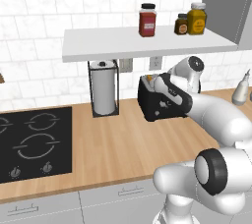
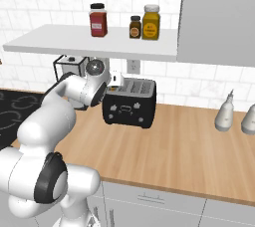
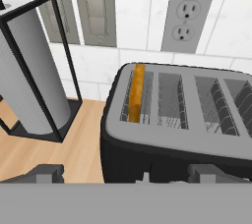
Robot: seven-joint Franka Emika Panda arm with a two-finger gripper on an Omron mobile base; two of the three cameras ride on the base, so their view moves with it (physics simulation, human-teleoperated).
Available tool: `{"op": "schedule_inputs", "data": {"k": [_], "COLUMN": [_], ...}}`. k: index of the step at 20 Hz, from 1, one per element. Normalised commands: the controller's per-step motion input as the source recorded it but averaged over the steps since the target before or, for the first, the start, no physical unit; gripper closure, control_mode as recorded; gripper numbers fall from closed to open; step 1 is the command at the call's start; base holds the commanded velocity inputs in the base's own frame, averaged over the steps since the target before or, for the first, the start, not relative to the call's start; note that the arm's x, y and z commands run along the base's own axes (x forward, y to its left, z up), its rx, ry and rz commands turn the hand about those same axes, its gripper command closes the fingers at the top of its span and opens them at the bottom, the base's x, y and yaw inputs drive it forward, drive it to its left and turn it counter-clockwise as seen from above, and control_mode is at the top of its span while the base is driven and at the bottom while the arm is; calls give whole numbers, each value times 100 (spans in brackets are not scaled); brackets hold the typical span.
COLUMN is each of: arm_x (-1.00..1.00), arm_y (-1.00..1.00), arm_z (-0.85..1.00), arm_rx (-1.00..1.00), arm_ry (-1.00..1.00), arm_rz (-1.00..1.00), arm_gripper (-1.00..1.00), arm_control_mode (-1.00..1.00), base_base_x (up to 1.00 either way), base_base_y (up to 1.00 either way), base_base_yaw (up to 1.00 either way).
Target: Start the toaster. Once the lever pops up, take the bread to the plate on the dining counter.
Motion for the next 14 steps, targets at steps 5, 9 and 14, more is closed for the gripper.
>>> {"op": "schedule_inputs", "data": {"k": [5,9,14], "arm_x": [0,0,0], "arm_y": [0,0,0], "arm_z": [0,0,0], "arm_rx": [0,0,0], "arm_ry": [0,0,0], "arm_rz": [0,0,0], "arm_gripper": [-100,-100,-100], "arm_control_mode": [-100,-100,-100], "base_base_x": [0,0,0], "base_base_y": [0,0,0], "base_base_yaw": [0,0,0]}}
